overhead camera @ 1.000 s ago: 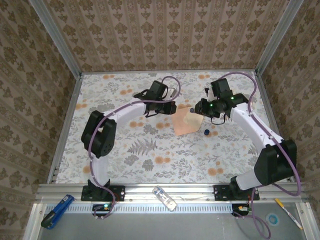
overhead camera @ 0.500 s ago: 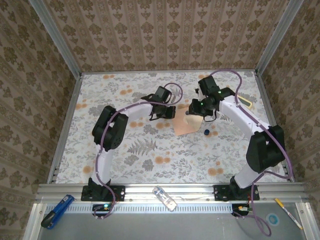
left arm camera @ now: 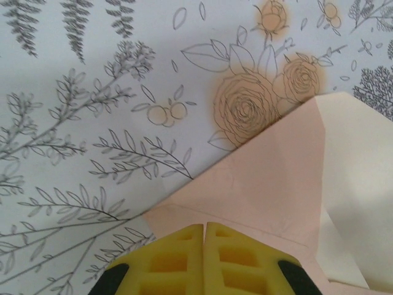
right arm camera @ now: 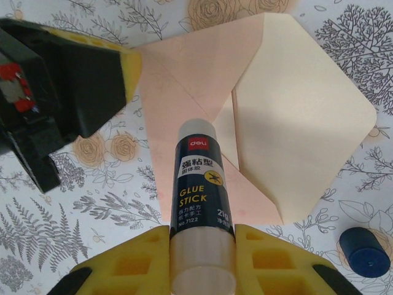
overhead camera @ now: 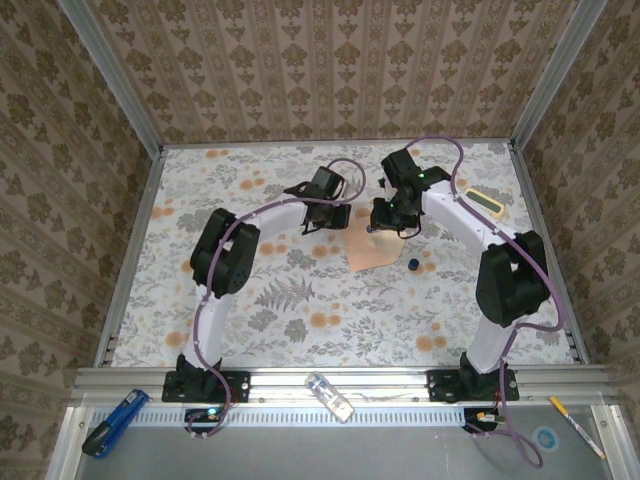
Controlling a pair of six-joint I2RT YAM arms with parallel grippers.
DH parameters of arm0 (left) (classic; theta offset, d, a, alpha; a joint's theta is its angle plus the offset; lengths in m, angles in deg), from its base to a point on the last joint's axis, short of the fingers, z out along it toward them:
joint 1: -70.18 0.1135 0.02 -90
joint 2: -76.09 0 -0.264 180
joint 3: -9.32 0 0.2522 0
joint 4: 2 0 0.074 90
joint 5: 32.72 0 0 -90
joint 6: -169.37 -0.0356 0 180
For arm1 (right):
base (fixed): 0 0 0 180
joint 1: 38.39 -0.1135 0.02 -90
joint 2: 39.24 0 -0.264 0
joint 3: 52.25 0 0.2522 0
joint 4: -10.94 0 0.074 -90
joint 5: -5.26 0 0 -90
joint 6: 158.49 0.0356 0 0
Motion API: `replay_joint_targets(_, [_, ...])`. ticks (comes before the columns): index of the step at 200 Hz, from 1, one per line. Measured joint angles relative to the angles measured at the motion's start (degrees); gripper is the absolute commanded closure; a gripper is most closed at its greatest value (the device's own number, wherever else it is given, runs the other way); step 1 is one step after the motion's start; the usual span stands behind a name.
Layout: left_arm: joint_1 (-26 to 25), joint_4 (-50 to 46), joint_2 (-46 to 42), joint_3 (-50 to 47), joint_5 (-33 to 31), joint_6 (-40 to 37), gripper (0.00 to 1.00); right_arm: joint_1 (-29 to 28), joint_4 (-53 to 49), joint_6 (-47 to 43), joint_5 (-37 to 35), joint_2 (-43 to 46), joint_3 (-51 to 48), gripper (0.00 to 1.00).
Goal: Place the letter into the envelope and seal it
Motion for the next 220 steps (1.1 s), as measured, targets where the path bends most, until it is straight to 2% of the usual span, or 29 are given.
replay_joint_targets(51, [0.7, -0.9, 2.4, 0.4, 0.0, 0.0, 1.00, -0.3, -1.7, -1.1, 0.0, -2.2, 0.9, 0.78])
replay_joint_targets(220, [0.9, -0.3, 2.6, 0.5, 0.9, 0.0, 1.00, -1.7, -4.9, -2.7, -0.9, -7.6, 4.3, 0.79])
